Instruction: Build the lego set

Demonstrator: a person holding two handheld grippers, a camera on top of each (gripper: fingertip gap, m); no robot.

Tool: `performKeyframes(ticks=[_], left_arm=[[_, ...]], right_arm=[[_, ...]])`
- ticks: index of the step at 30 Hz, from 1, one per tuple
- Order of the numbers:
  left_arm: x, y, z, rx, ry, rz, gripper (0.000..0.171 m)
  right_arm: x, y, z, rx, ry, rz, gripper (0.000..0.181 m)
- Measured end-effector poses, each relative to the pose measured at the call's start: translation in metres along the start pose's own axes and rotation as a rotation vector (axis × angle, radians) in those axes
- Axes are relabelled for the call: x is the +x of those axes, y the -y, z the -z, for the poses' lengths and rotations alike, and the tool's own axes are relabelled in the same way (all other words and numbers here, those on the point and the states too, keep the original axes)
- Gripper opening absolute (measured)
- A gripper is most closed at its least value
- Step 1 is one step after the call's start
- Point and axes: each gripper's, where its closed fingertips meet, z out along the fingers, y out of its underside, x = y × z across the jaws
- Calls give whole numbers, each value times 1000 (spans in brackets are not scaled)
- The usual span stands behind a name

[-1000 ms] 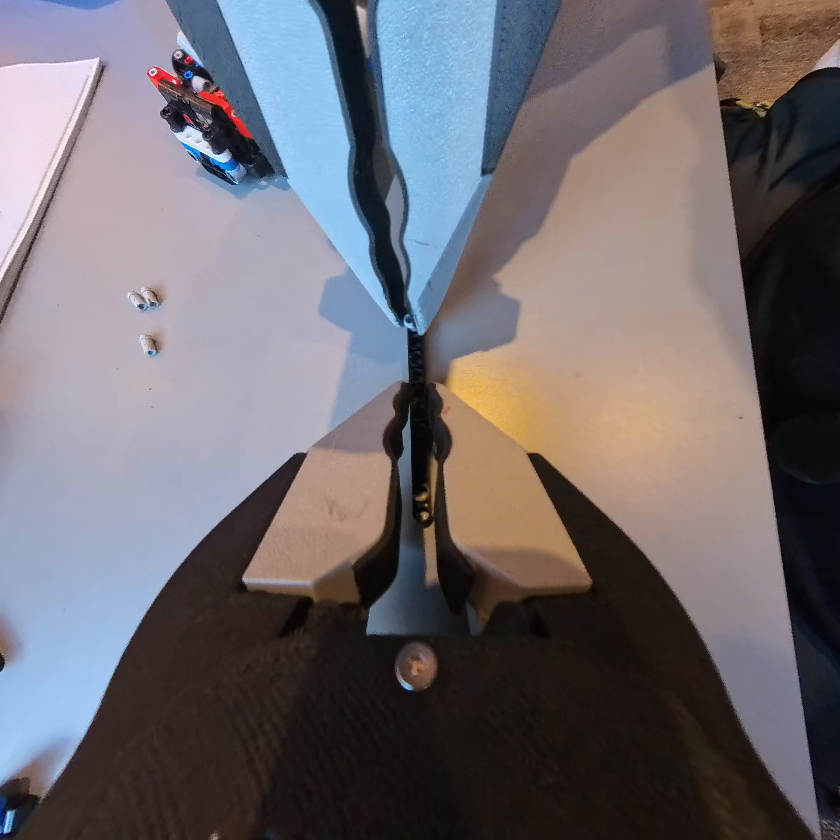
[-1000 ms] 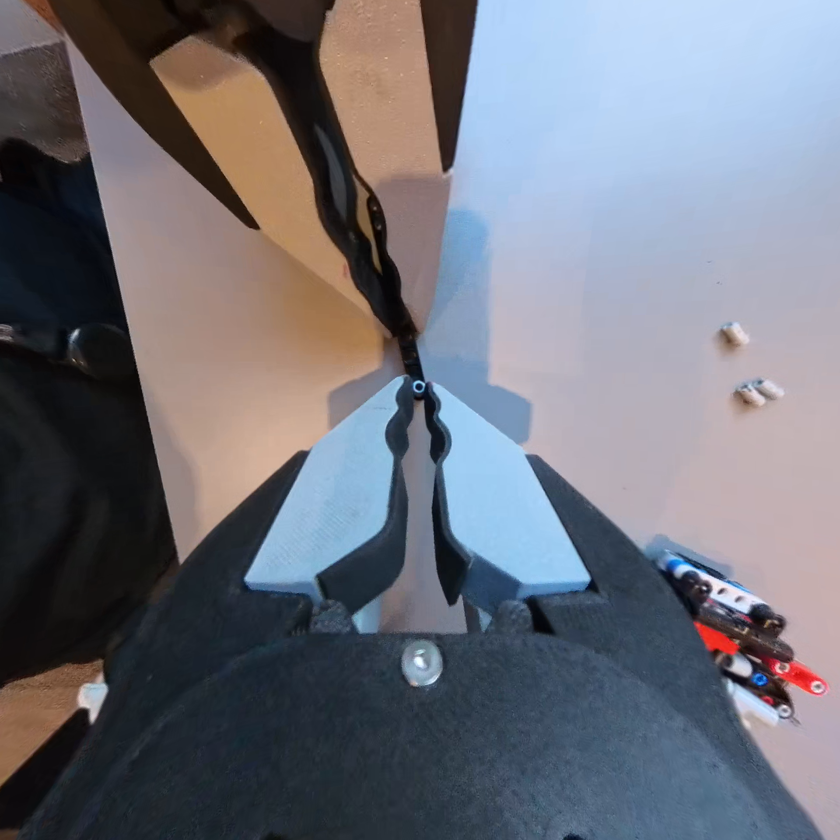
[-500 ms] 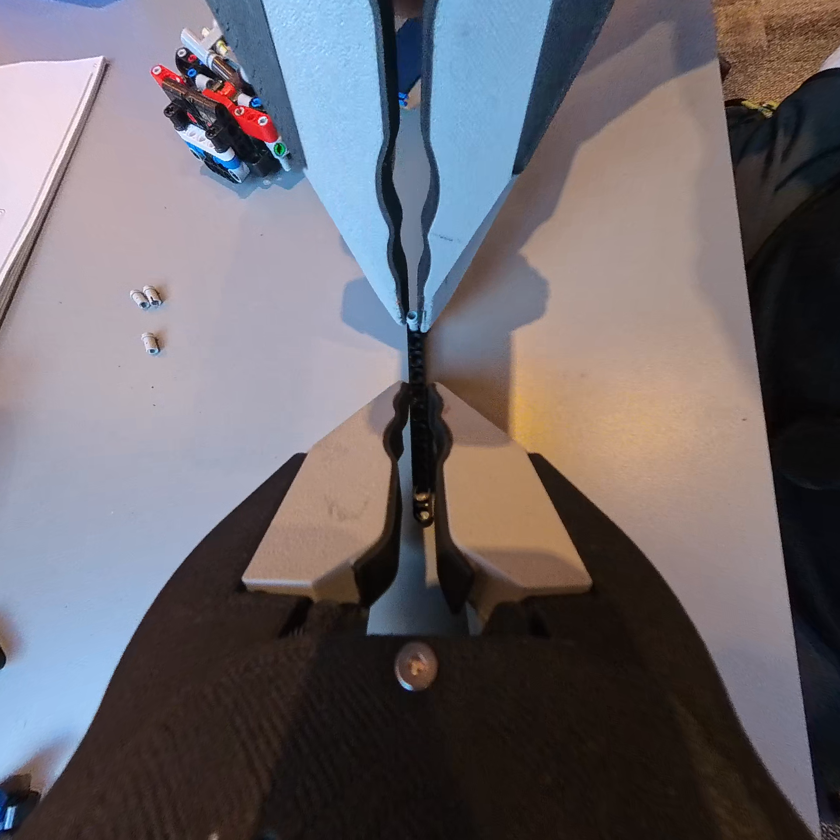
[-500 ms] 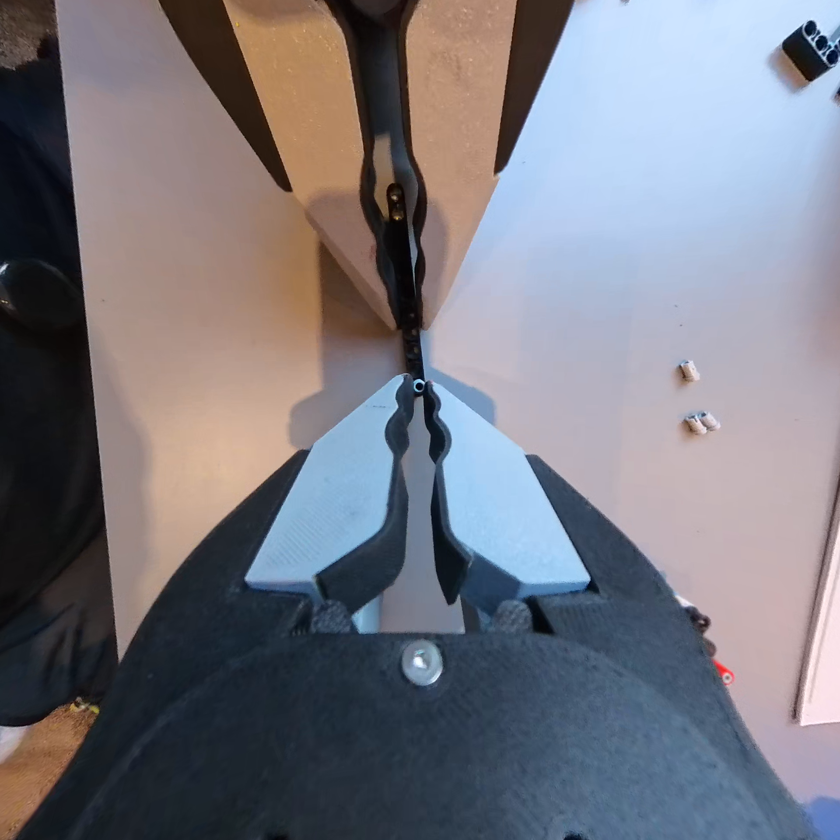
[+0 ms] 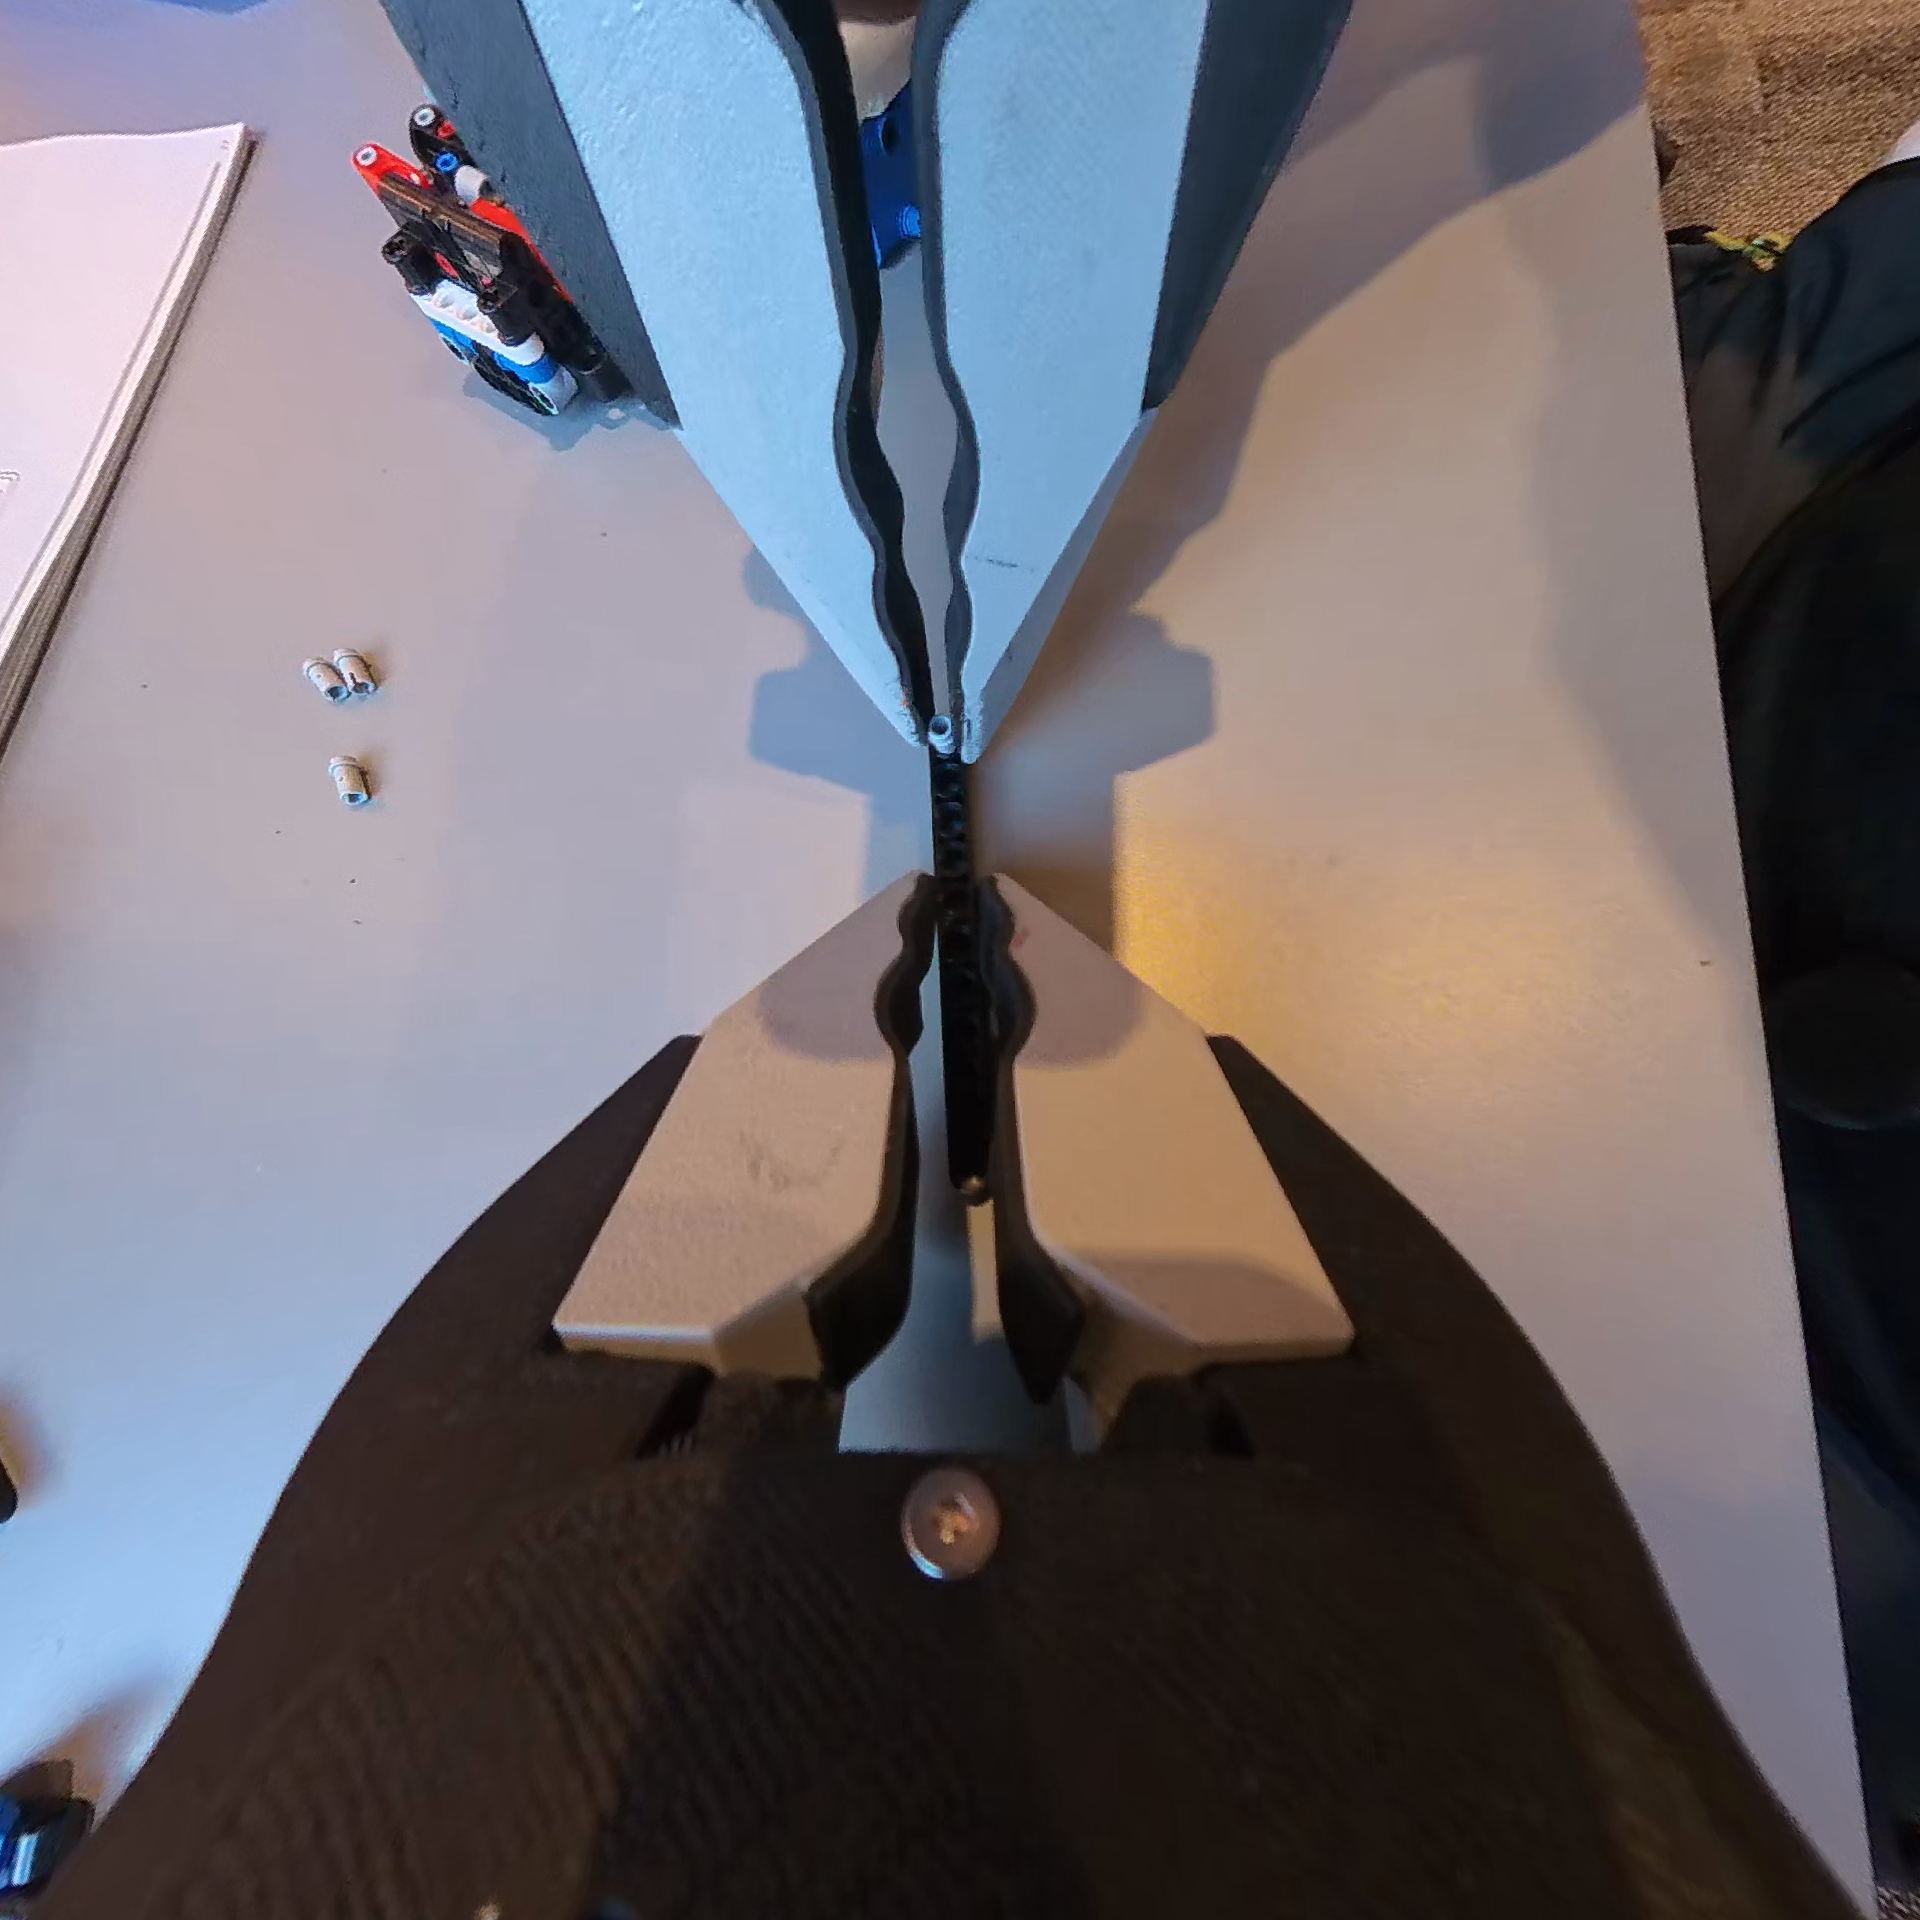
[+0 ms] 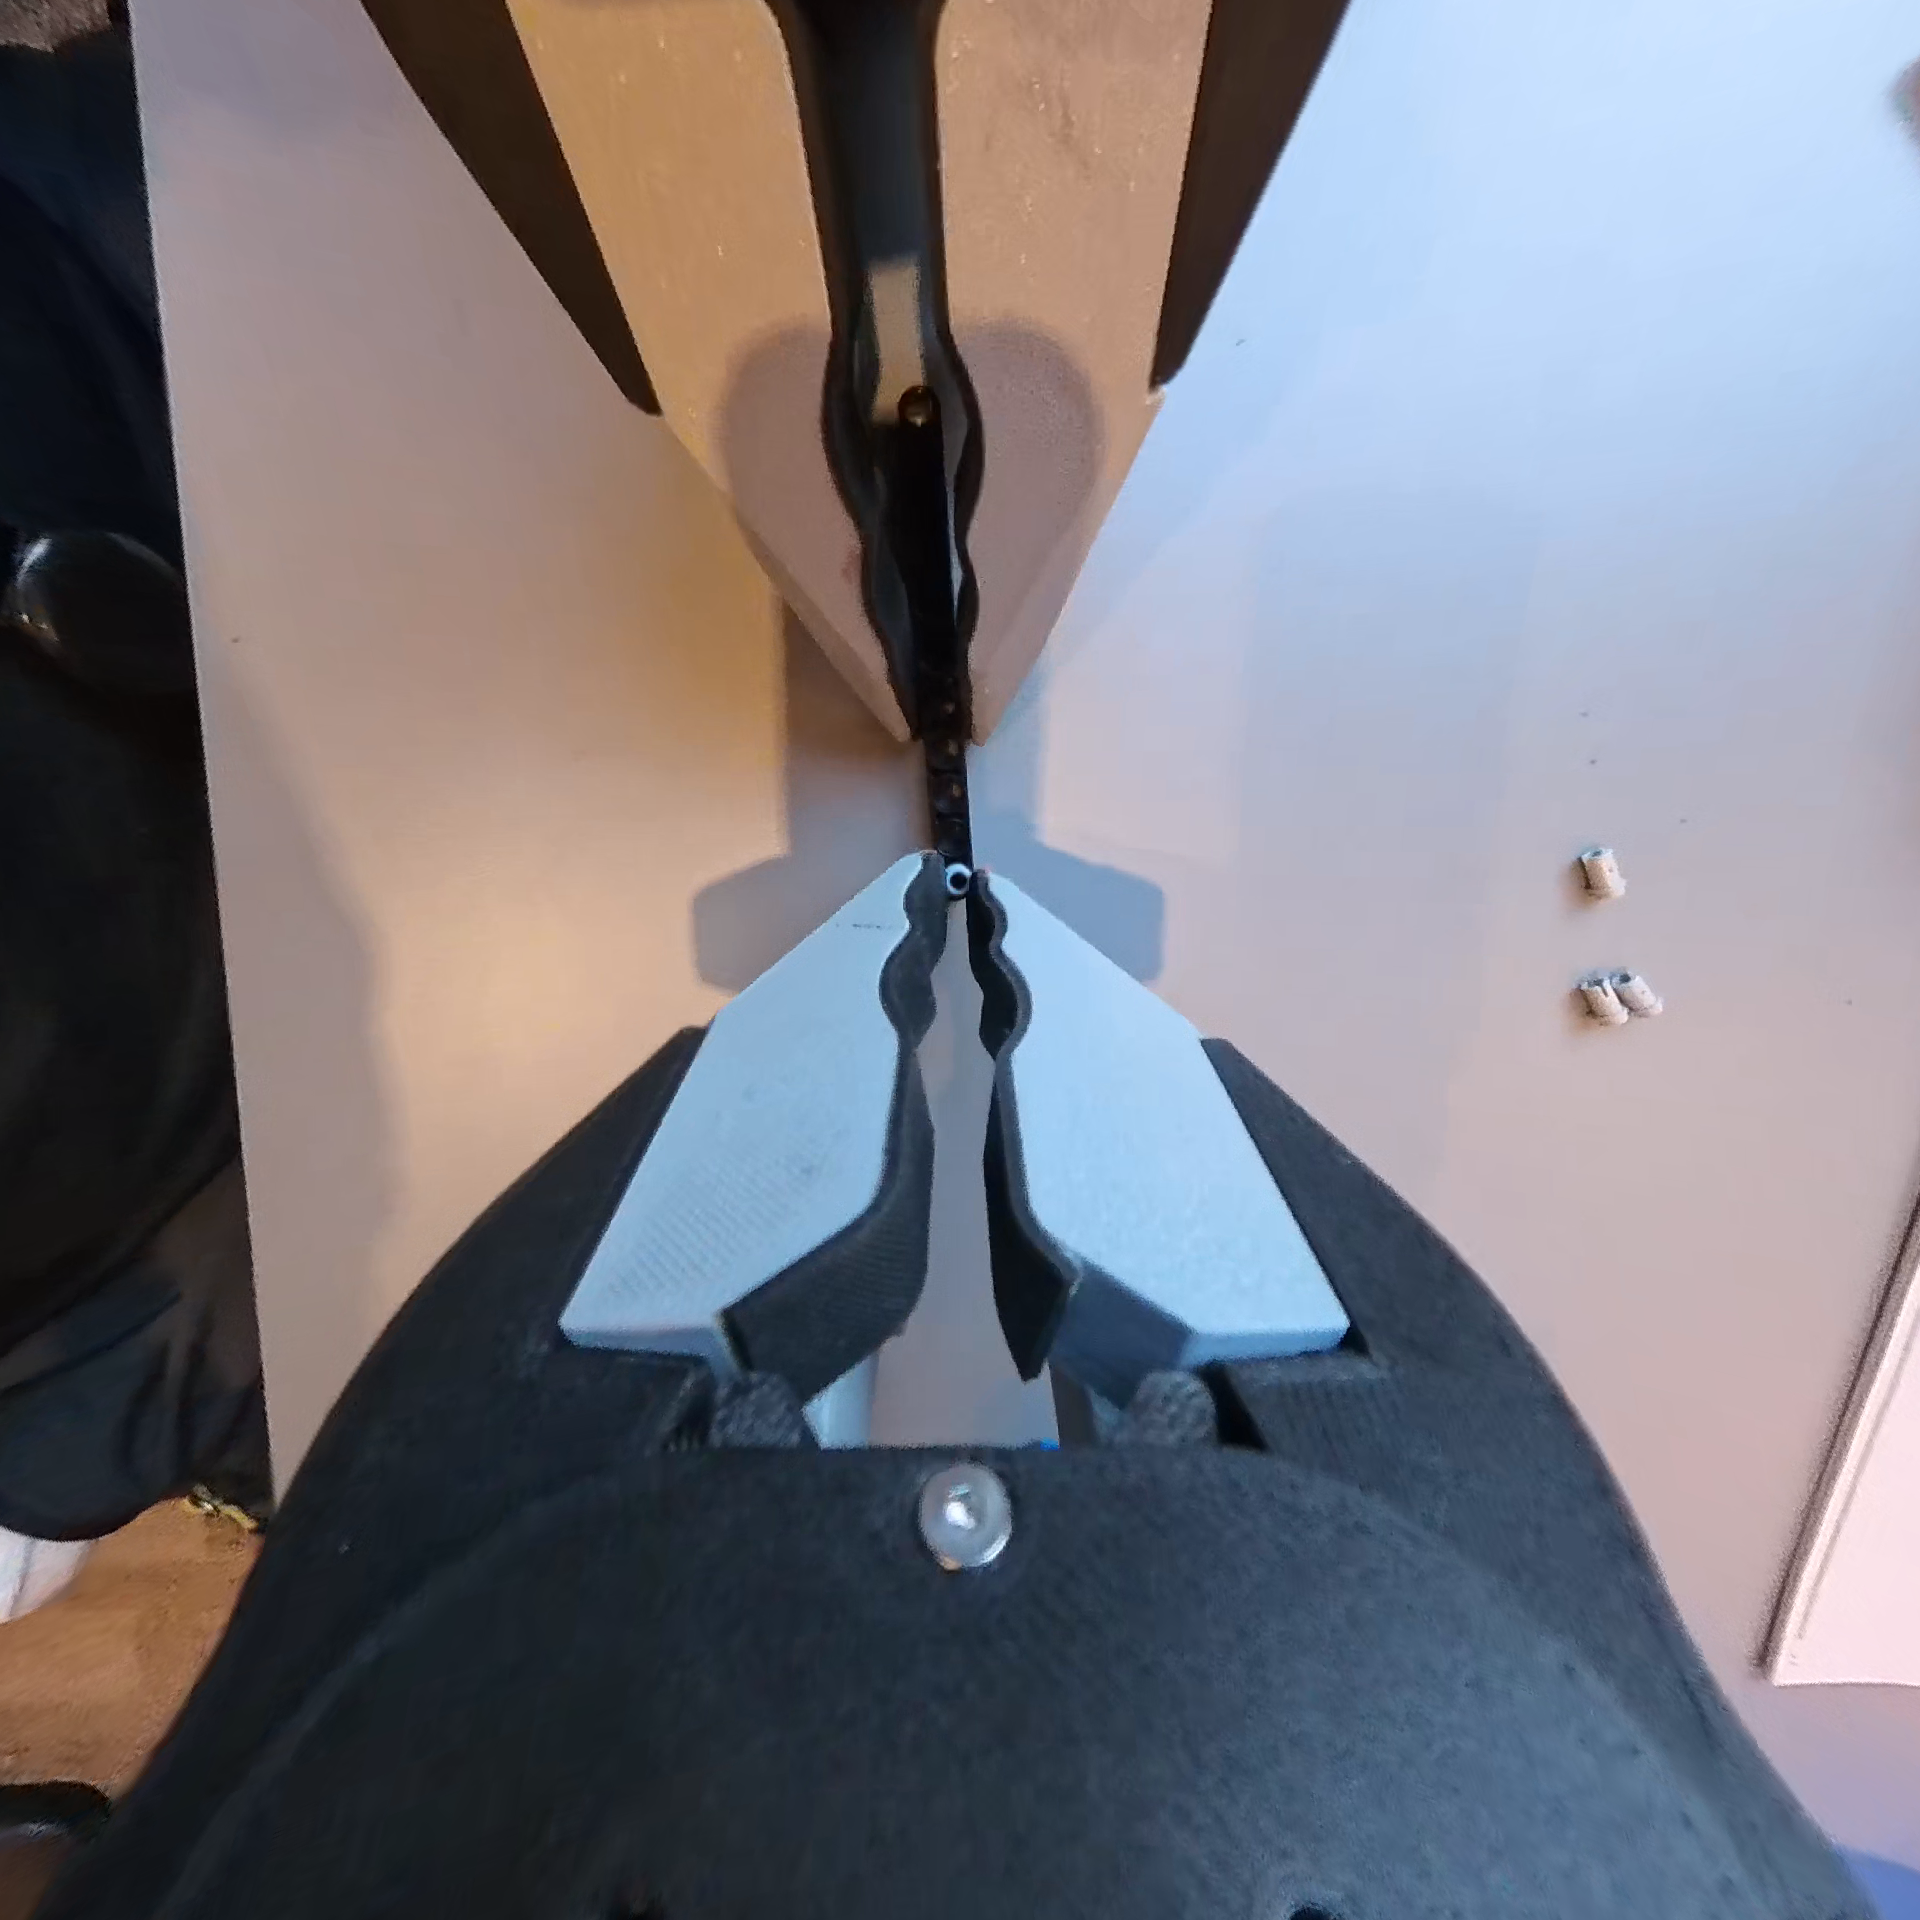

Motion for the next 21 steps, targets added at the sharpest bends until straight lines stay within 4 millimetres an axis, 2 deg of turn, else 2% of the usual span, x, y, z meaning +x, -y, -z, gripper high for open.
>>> performKeyframes(ticks=[5,12,17,21], left_arm=[[0,0,0,0,2,3,5],[-1,0,0,0,13,-2,4],[-1,0,0,1,6,2,5],[-1,0,0,2,-11,21,4]], right_arm=[[0,0,0,21,-6,37,3],[-1,0,0,50,-82,189,3],[-1,-1,0,143,-29,106,3],[-2,-1,0,90,-50,245,3]])
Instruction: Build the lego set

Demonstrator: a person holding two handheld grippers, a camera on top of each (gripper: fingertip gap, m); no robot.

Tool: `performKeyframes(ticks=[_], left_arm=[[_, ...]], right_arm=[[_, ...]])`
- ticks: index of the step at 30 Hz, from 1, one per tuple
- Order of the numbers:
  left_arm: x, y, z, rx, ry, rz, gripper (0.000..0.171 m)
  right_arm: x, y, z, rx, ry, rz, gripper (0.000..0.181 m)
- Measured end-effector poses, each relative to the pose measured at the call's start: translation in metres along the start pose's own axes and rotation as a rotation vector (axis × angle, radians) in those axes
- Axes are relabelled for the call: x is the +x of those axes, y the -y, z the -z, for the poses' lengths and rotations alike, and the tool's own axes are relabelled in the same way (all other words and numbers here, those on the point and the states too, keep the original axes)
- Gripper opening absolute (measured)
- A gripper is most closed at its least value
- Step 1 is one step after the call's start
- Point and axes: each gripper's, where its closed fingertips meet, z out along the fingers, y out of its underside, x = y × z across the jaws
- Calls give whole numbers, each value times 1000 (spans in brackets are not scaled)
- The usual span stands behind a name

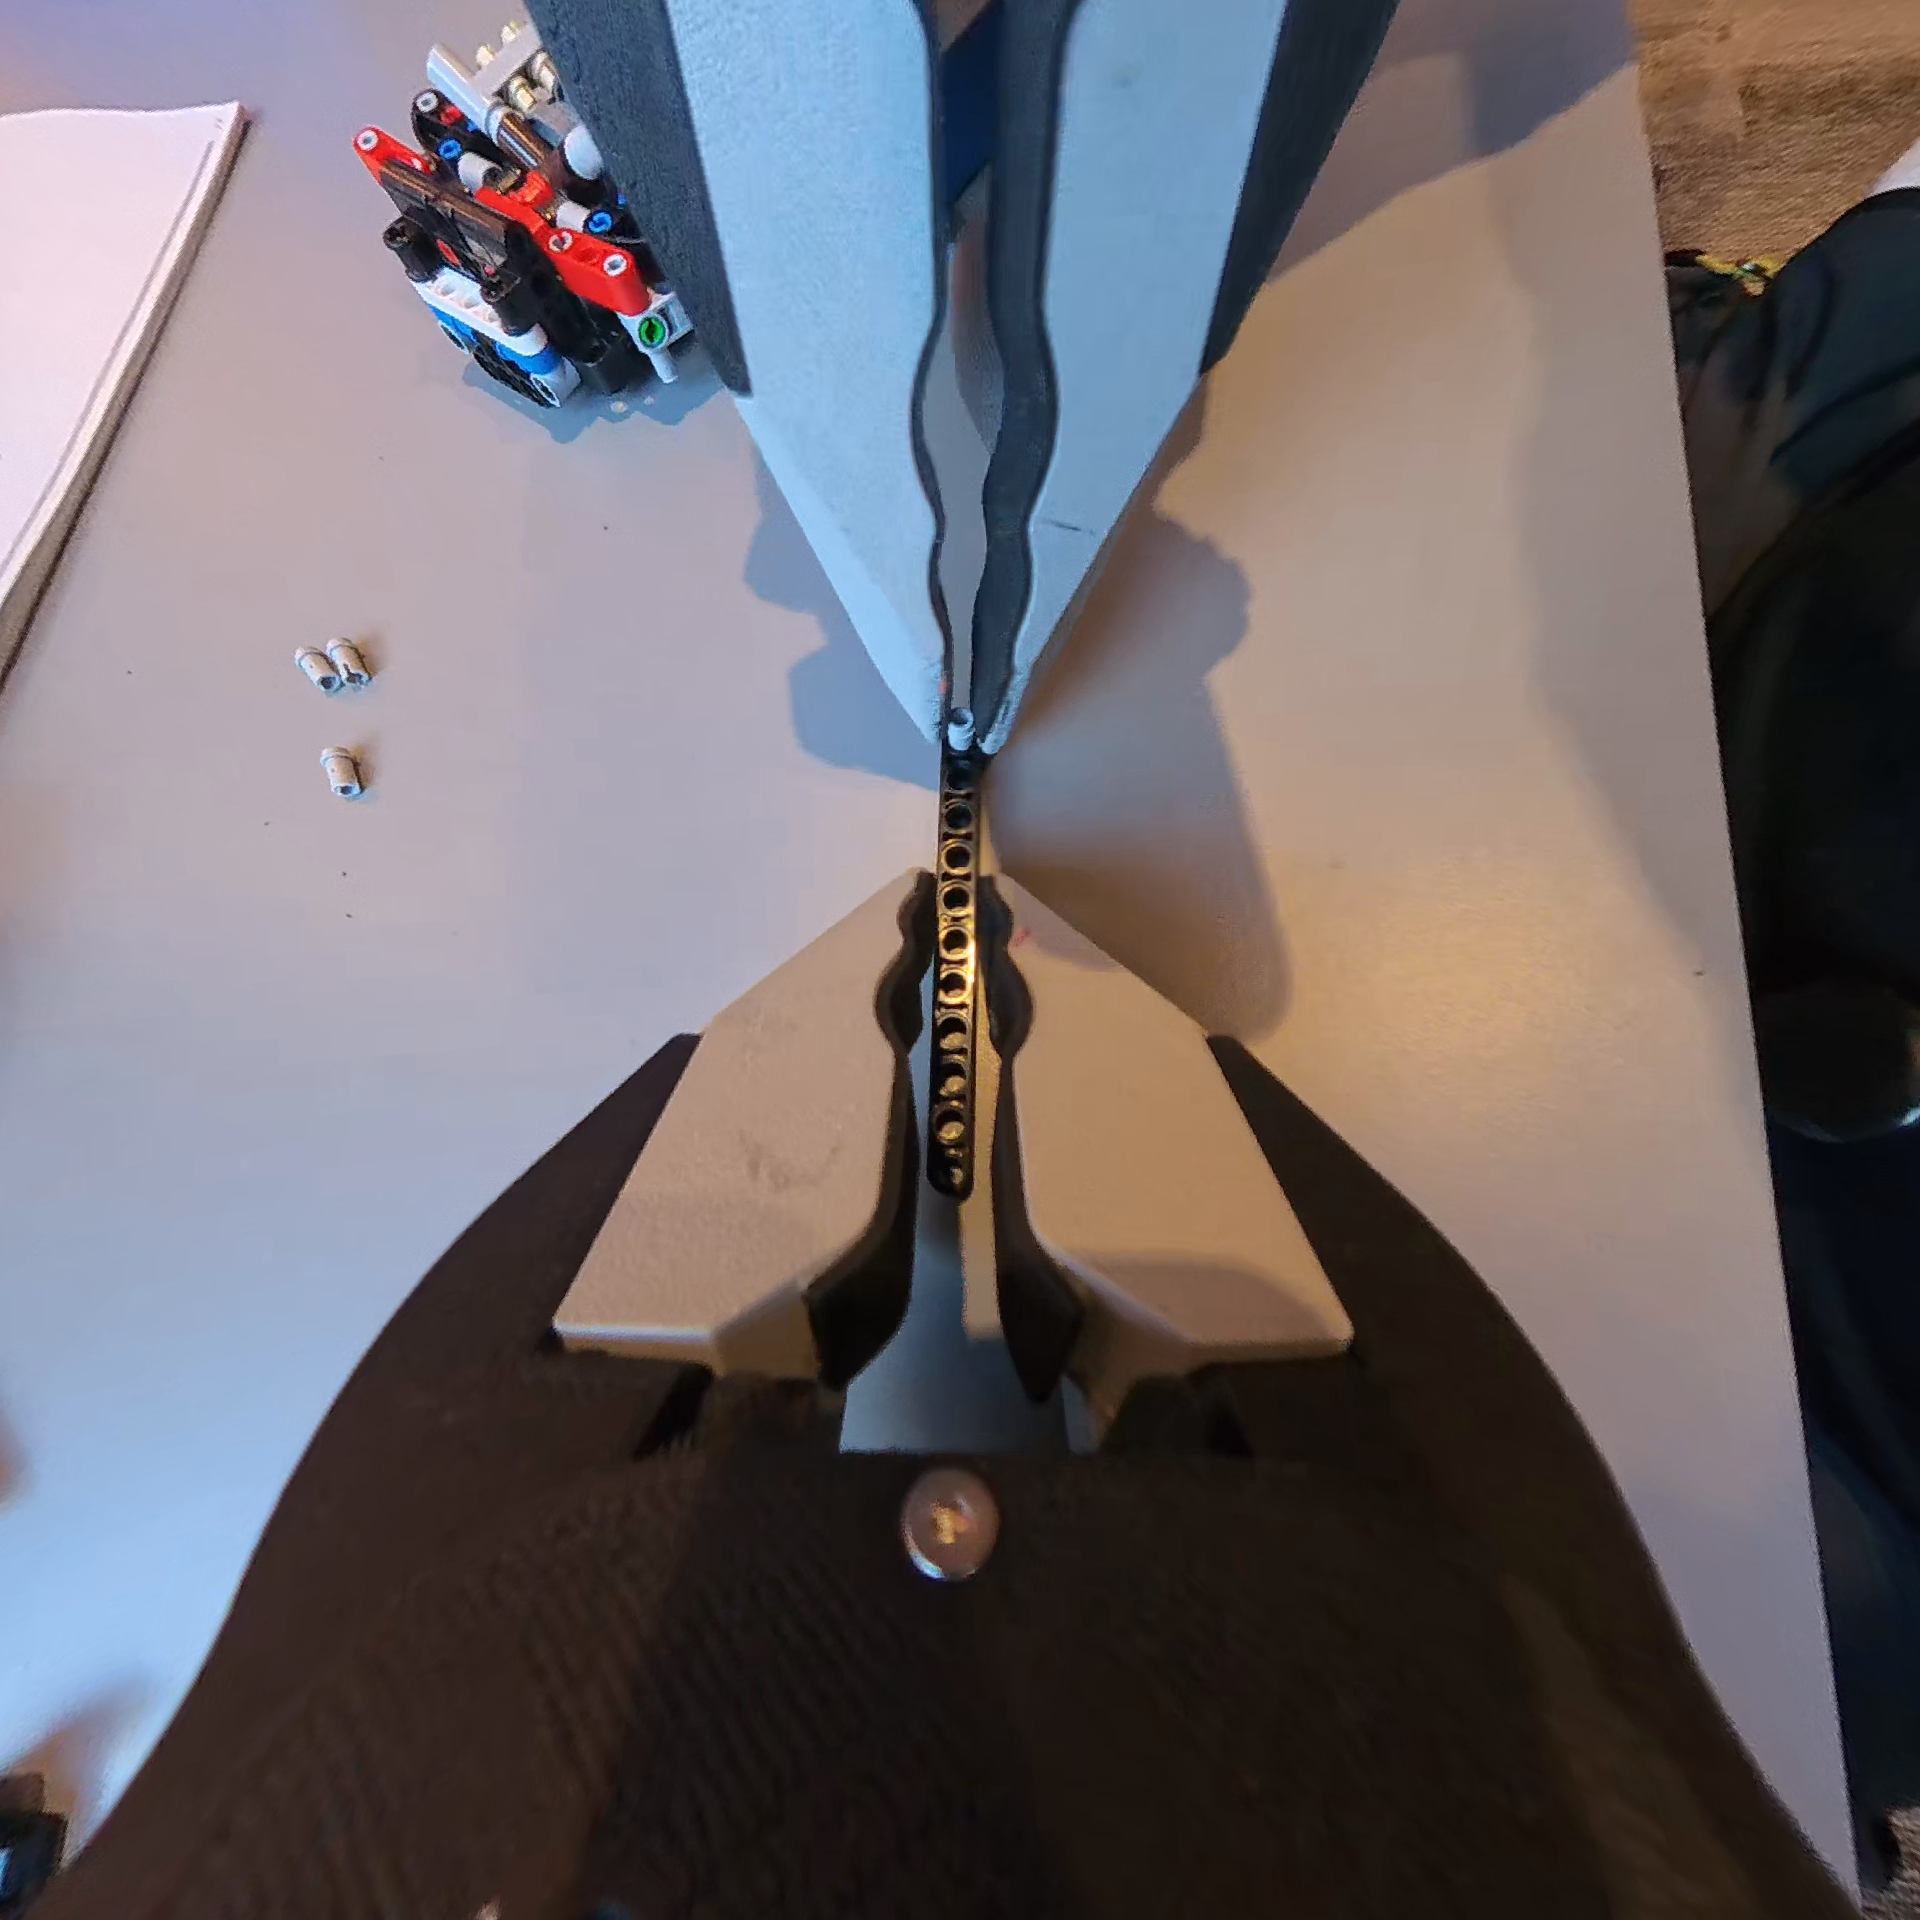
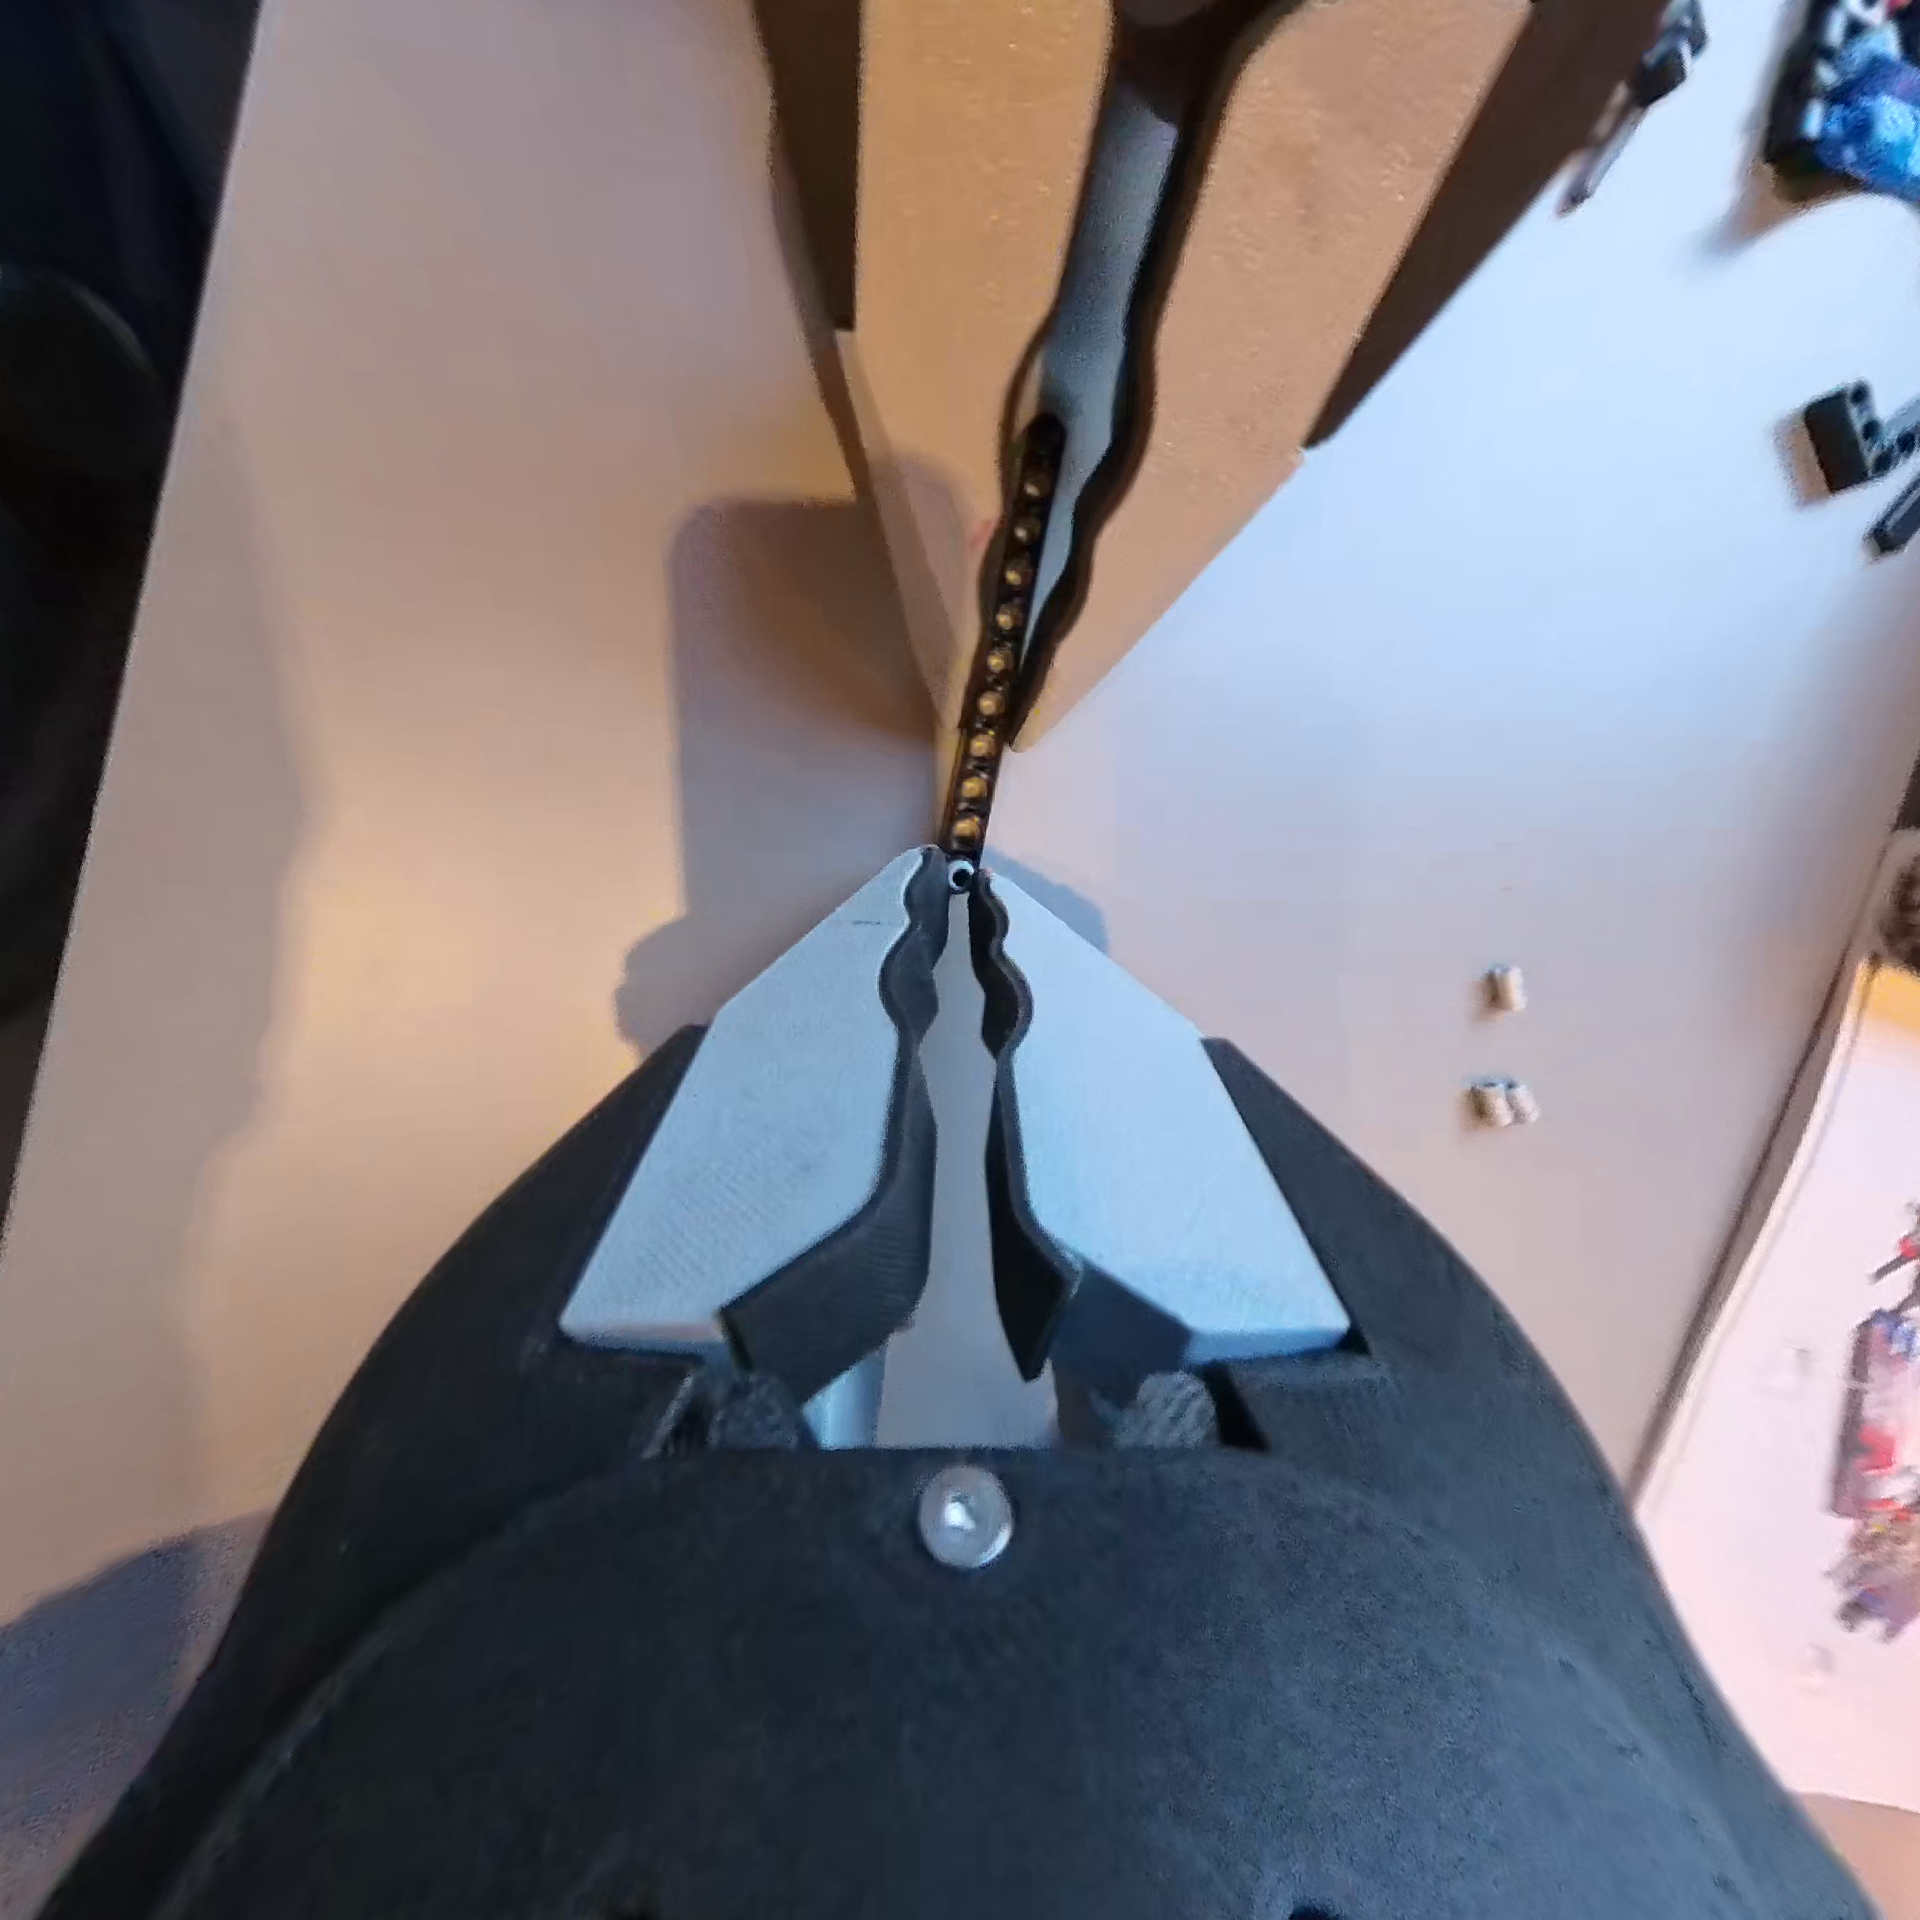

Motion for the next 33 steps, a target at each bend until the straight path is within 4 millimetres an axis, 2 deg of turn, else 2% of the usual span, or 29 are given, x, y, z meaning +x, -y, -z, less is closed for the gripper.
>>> performKeyframes(ticks=[3,4,8,11,15,20,25,31,33], left_arm=[[0,0,0,0,-1,1,4],[0,0,0,0,0,2,4],[0,0,0,-1,1,4,5],[0,0,0,-1,-2,8,5],[-1,0,0,0,-2,8,5],[-1,0,0,0,-5,12,4],[-1,0,0,-1,-4,11,5],[-1,0,0,-1,-2,10,5],[-1,0,0,-1,-2,10,5]], right_arm=[[0,0,0,-38,-7,129,3],[0,0,0,-43,0,121,3],[1,1,0,31,78,-164,3],[2,0,1,62,68,-217,6],[4,-2,3,64,42,-224,14],[4,9,16,122,39,-237,1],[5,4,5,29,-9,-191,0],[7,8,10,37,-22,-179,0],[4,3,6,12,-5,-179,0]])
